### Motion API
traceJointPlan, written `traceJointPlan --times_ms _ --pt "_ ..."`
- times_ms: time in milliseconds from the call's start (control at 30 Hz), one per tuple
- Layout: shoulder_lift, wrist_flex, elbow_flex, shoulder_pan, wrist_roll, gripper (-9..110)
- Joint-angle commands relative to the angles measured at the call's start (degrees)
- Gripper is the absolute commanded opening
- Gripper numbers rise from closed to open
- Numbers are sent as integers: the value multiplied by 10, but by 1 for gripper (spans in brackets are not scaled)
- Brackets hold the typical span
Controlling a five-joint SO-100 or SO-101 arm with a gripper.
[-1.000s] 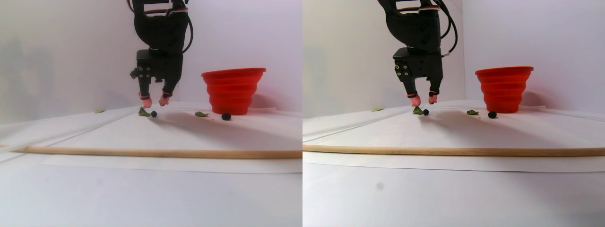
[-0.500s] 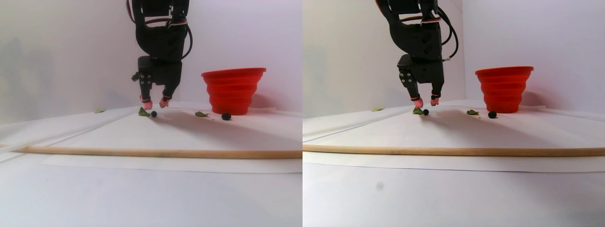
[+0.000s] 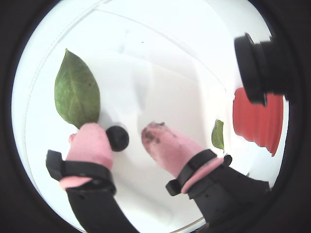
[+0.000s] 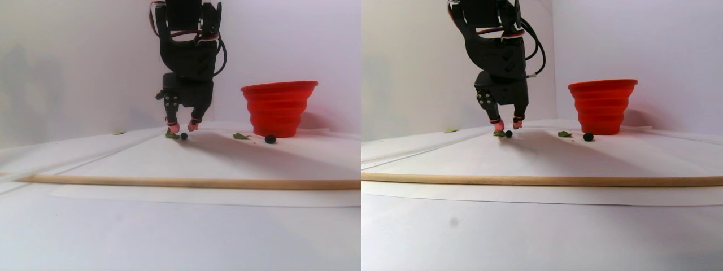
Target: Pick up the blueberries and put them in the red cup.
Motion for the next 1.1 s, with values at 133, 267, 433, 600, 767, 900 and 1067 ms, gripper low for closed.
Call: traceJointPlan --times_ms 133,267,433,600,767,900,1067 --pt "1 -19 -47 -4 -6 15" --pt "-9 -22 -50 -4 -4 15" --pt "-24 -32 -53 -1 -4 15" --pt "-39 -40 -60 2 -3 15" --pt "-40 -40 -60 3 -2 15" --pt "-40 -40 -55 4 -4 14" --pt "-38 -40 -49 5 -9 13"
